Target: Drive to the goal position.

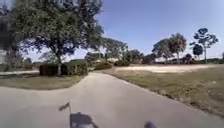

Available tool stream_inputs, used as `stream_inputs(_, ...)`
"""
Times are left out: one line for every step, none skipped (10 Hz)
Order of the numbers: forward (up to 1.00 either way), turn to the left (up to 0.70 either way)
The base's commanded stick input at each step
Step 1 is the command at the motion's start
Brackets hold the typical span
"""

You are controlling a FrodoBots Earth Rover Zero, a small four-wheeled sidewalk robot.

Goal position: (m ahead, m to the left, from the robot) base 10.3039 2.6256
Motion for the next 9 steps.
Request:
stream_inputs(1.00,0.03)
stream_inputs(1.00,0.03)
stream_inputs(1.00,0.03)
stream_inputs(1.00,0.23)
stream_inputs(1.00,0.39)
stream_inputs(1.00,0.21)
stream_inputs(1.00,0.02)
stream_inputs(1.00,0.02)
stream_inputs(1.00,0.02)
